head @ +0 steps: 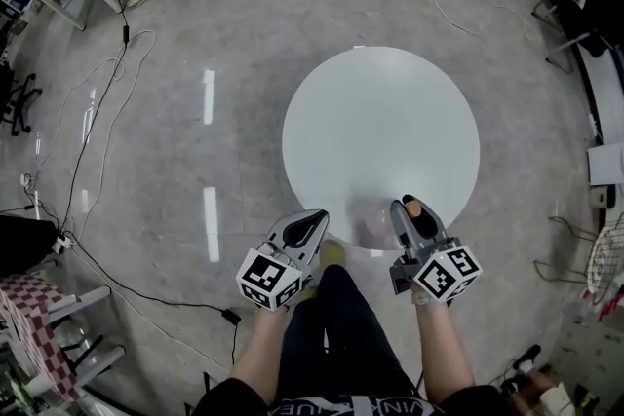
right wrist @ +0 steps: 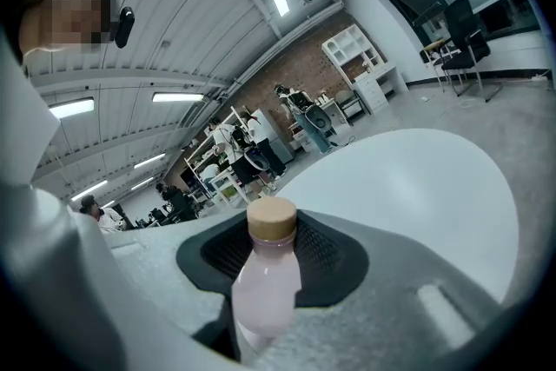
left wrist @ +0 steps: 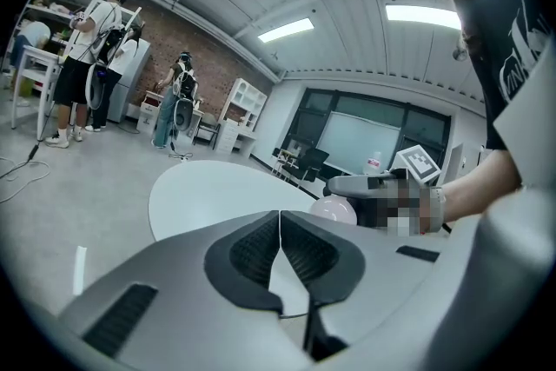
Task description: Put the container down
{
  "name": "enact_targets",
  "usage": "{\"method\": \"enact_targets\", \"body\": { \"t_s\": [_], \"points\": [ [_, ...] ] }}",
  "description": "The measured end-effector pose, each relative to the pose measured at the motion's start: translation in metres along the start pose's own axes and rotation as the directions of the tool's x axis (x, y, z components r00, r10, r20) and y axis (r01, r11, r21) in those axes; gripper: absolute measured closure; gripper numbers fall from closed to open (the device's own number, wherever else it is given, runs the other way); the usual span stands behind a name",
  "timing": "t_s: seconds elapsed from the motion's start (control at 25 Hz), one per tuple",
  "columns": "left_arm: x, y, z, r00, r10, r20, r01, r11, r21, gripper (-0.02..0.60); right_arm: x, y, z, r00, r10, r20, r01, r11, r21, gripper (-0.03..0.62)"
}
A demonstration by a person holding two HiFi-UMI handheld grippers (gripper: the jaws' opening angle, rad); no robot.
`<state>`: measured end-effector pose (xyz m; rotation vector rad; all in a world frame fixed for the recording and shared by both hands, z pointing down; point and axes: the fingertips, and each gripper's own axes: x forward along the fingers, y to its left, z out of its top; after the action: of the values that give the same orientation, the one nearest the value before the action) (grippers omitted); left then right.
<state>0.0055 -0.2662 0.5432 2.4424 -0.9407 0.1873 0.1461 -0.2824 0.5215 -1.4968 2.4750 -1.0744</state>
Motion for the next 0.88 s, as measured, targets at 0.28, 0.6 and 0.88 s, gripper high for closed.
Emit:
{"method": "enact_targets", "body": {
  "t_s": [0.28,0.6,0.88],
  "points": [
    [0.015,0.009,0.002,1.000,0.004,0.000,-0.004,1.000,-0.010,0.568,0.021,-0.013,0.004,1.000,-0.008,-0.016,0.007,1.000,-0.022,0.461],
    [0.031,0.013,0.005,1.000,0.016,-0.003,-0.016,1.000,-0.012,0.568,0.039,-0.026,0.010,0.999,-0.008,-0.037,0.005,0.997,-0.082,0.461],
    [0.042,0.017,0.001,0.999,0.029,-0.023,-0.029,1.000,0.008,0.568,0.052,-0.039,0.008,0.998,-0.024,-0.051,0.016,0.989,-0.147,0.461]
  ]
}}
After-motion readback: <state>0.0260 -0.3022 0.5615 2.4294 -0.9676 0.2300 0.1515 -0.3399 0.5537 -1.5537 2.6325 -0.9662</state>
